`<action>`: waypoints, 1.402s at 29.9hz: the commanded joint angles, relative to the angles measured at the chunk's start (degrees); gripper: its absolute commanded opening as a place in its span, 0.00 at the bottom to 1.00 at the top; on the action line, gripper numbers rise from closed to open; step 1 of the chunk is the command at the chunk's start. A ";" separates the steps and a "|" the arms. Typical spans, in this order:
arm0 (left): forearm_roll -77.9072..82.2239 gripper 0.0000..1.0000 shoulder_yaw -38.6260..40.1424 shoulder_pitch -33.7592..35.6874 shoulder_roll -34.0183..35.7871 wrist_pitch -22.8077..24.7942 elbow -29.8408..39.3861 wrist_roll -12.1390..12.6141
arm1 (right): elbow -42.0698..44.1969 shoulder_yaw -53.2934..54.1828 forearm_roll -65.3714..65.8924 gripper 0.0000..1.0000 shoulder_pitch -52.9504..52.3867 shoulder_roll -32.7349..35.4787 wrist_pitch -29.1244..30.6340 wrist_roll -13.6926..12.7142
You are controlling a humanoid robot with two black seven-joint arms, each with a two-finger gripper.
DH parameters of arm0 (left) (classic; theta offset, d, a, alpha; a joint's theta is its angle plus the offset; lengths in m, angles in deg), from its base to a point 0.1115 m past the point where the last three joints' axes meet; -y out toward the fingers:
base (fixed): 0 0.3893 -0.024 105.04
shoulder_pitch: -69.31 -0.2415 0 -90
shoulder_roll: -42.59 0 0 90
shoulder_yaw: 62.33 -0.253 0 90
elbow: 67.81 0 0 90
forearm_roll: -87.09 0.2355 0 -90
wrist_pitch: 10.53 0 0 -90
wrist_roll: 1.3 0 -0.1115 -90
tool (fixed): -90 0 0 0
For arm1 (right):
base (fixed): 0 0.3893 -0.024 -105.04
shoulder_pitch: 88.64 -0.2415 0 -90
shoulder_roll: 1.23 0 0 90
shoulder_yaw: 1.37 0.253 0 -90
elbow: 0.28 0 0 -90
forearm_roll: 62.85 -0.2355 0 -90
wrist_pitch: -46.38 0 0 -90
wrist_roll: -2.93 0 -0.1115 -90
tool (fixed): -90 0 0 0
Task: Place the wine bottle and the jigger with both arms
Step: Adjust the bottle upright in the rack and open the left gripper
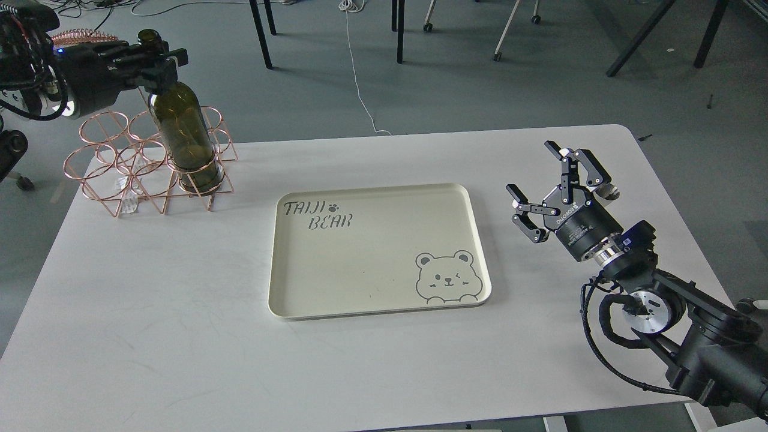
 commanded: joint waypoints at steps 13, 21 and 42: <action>0.06 0.72 -0.08 -1.20 -0.05 -1.49 -0.51 -0.03 | 0.00 0.32 0.00 0.99 0.09 0.00 0.00 0.00; -0.82 0.79 -0.08 -1.28 -1.20 -1.66 -3.85 -0.03 | 0.00 0.33 0.09 0.99 0.35 0.00 0.00 0.00; -0.47 0.06 -0.35 -1.02 -0.76 -1.49 -4.12 -0.03 | 0.00 0.41 0.17 0.99 0.53 0.00 0.00 0.00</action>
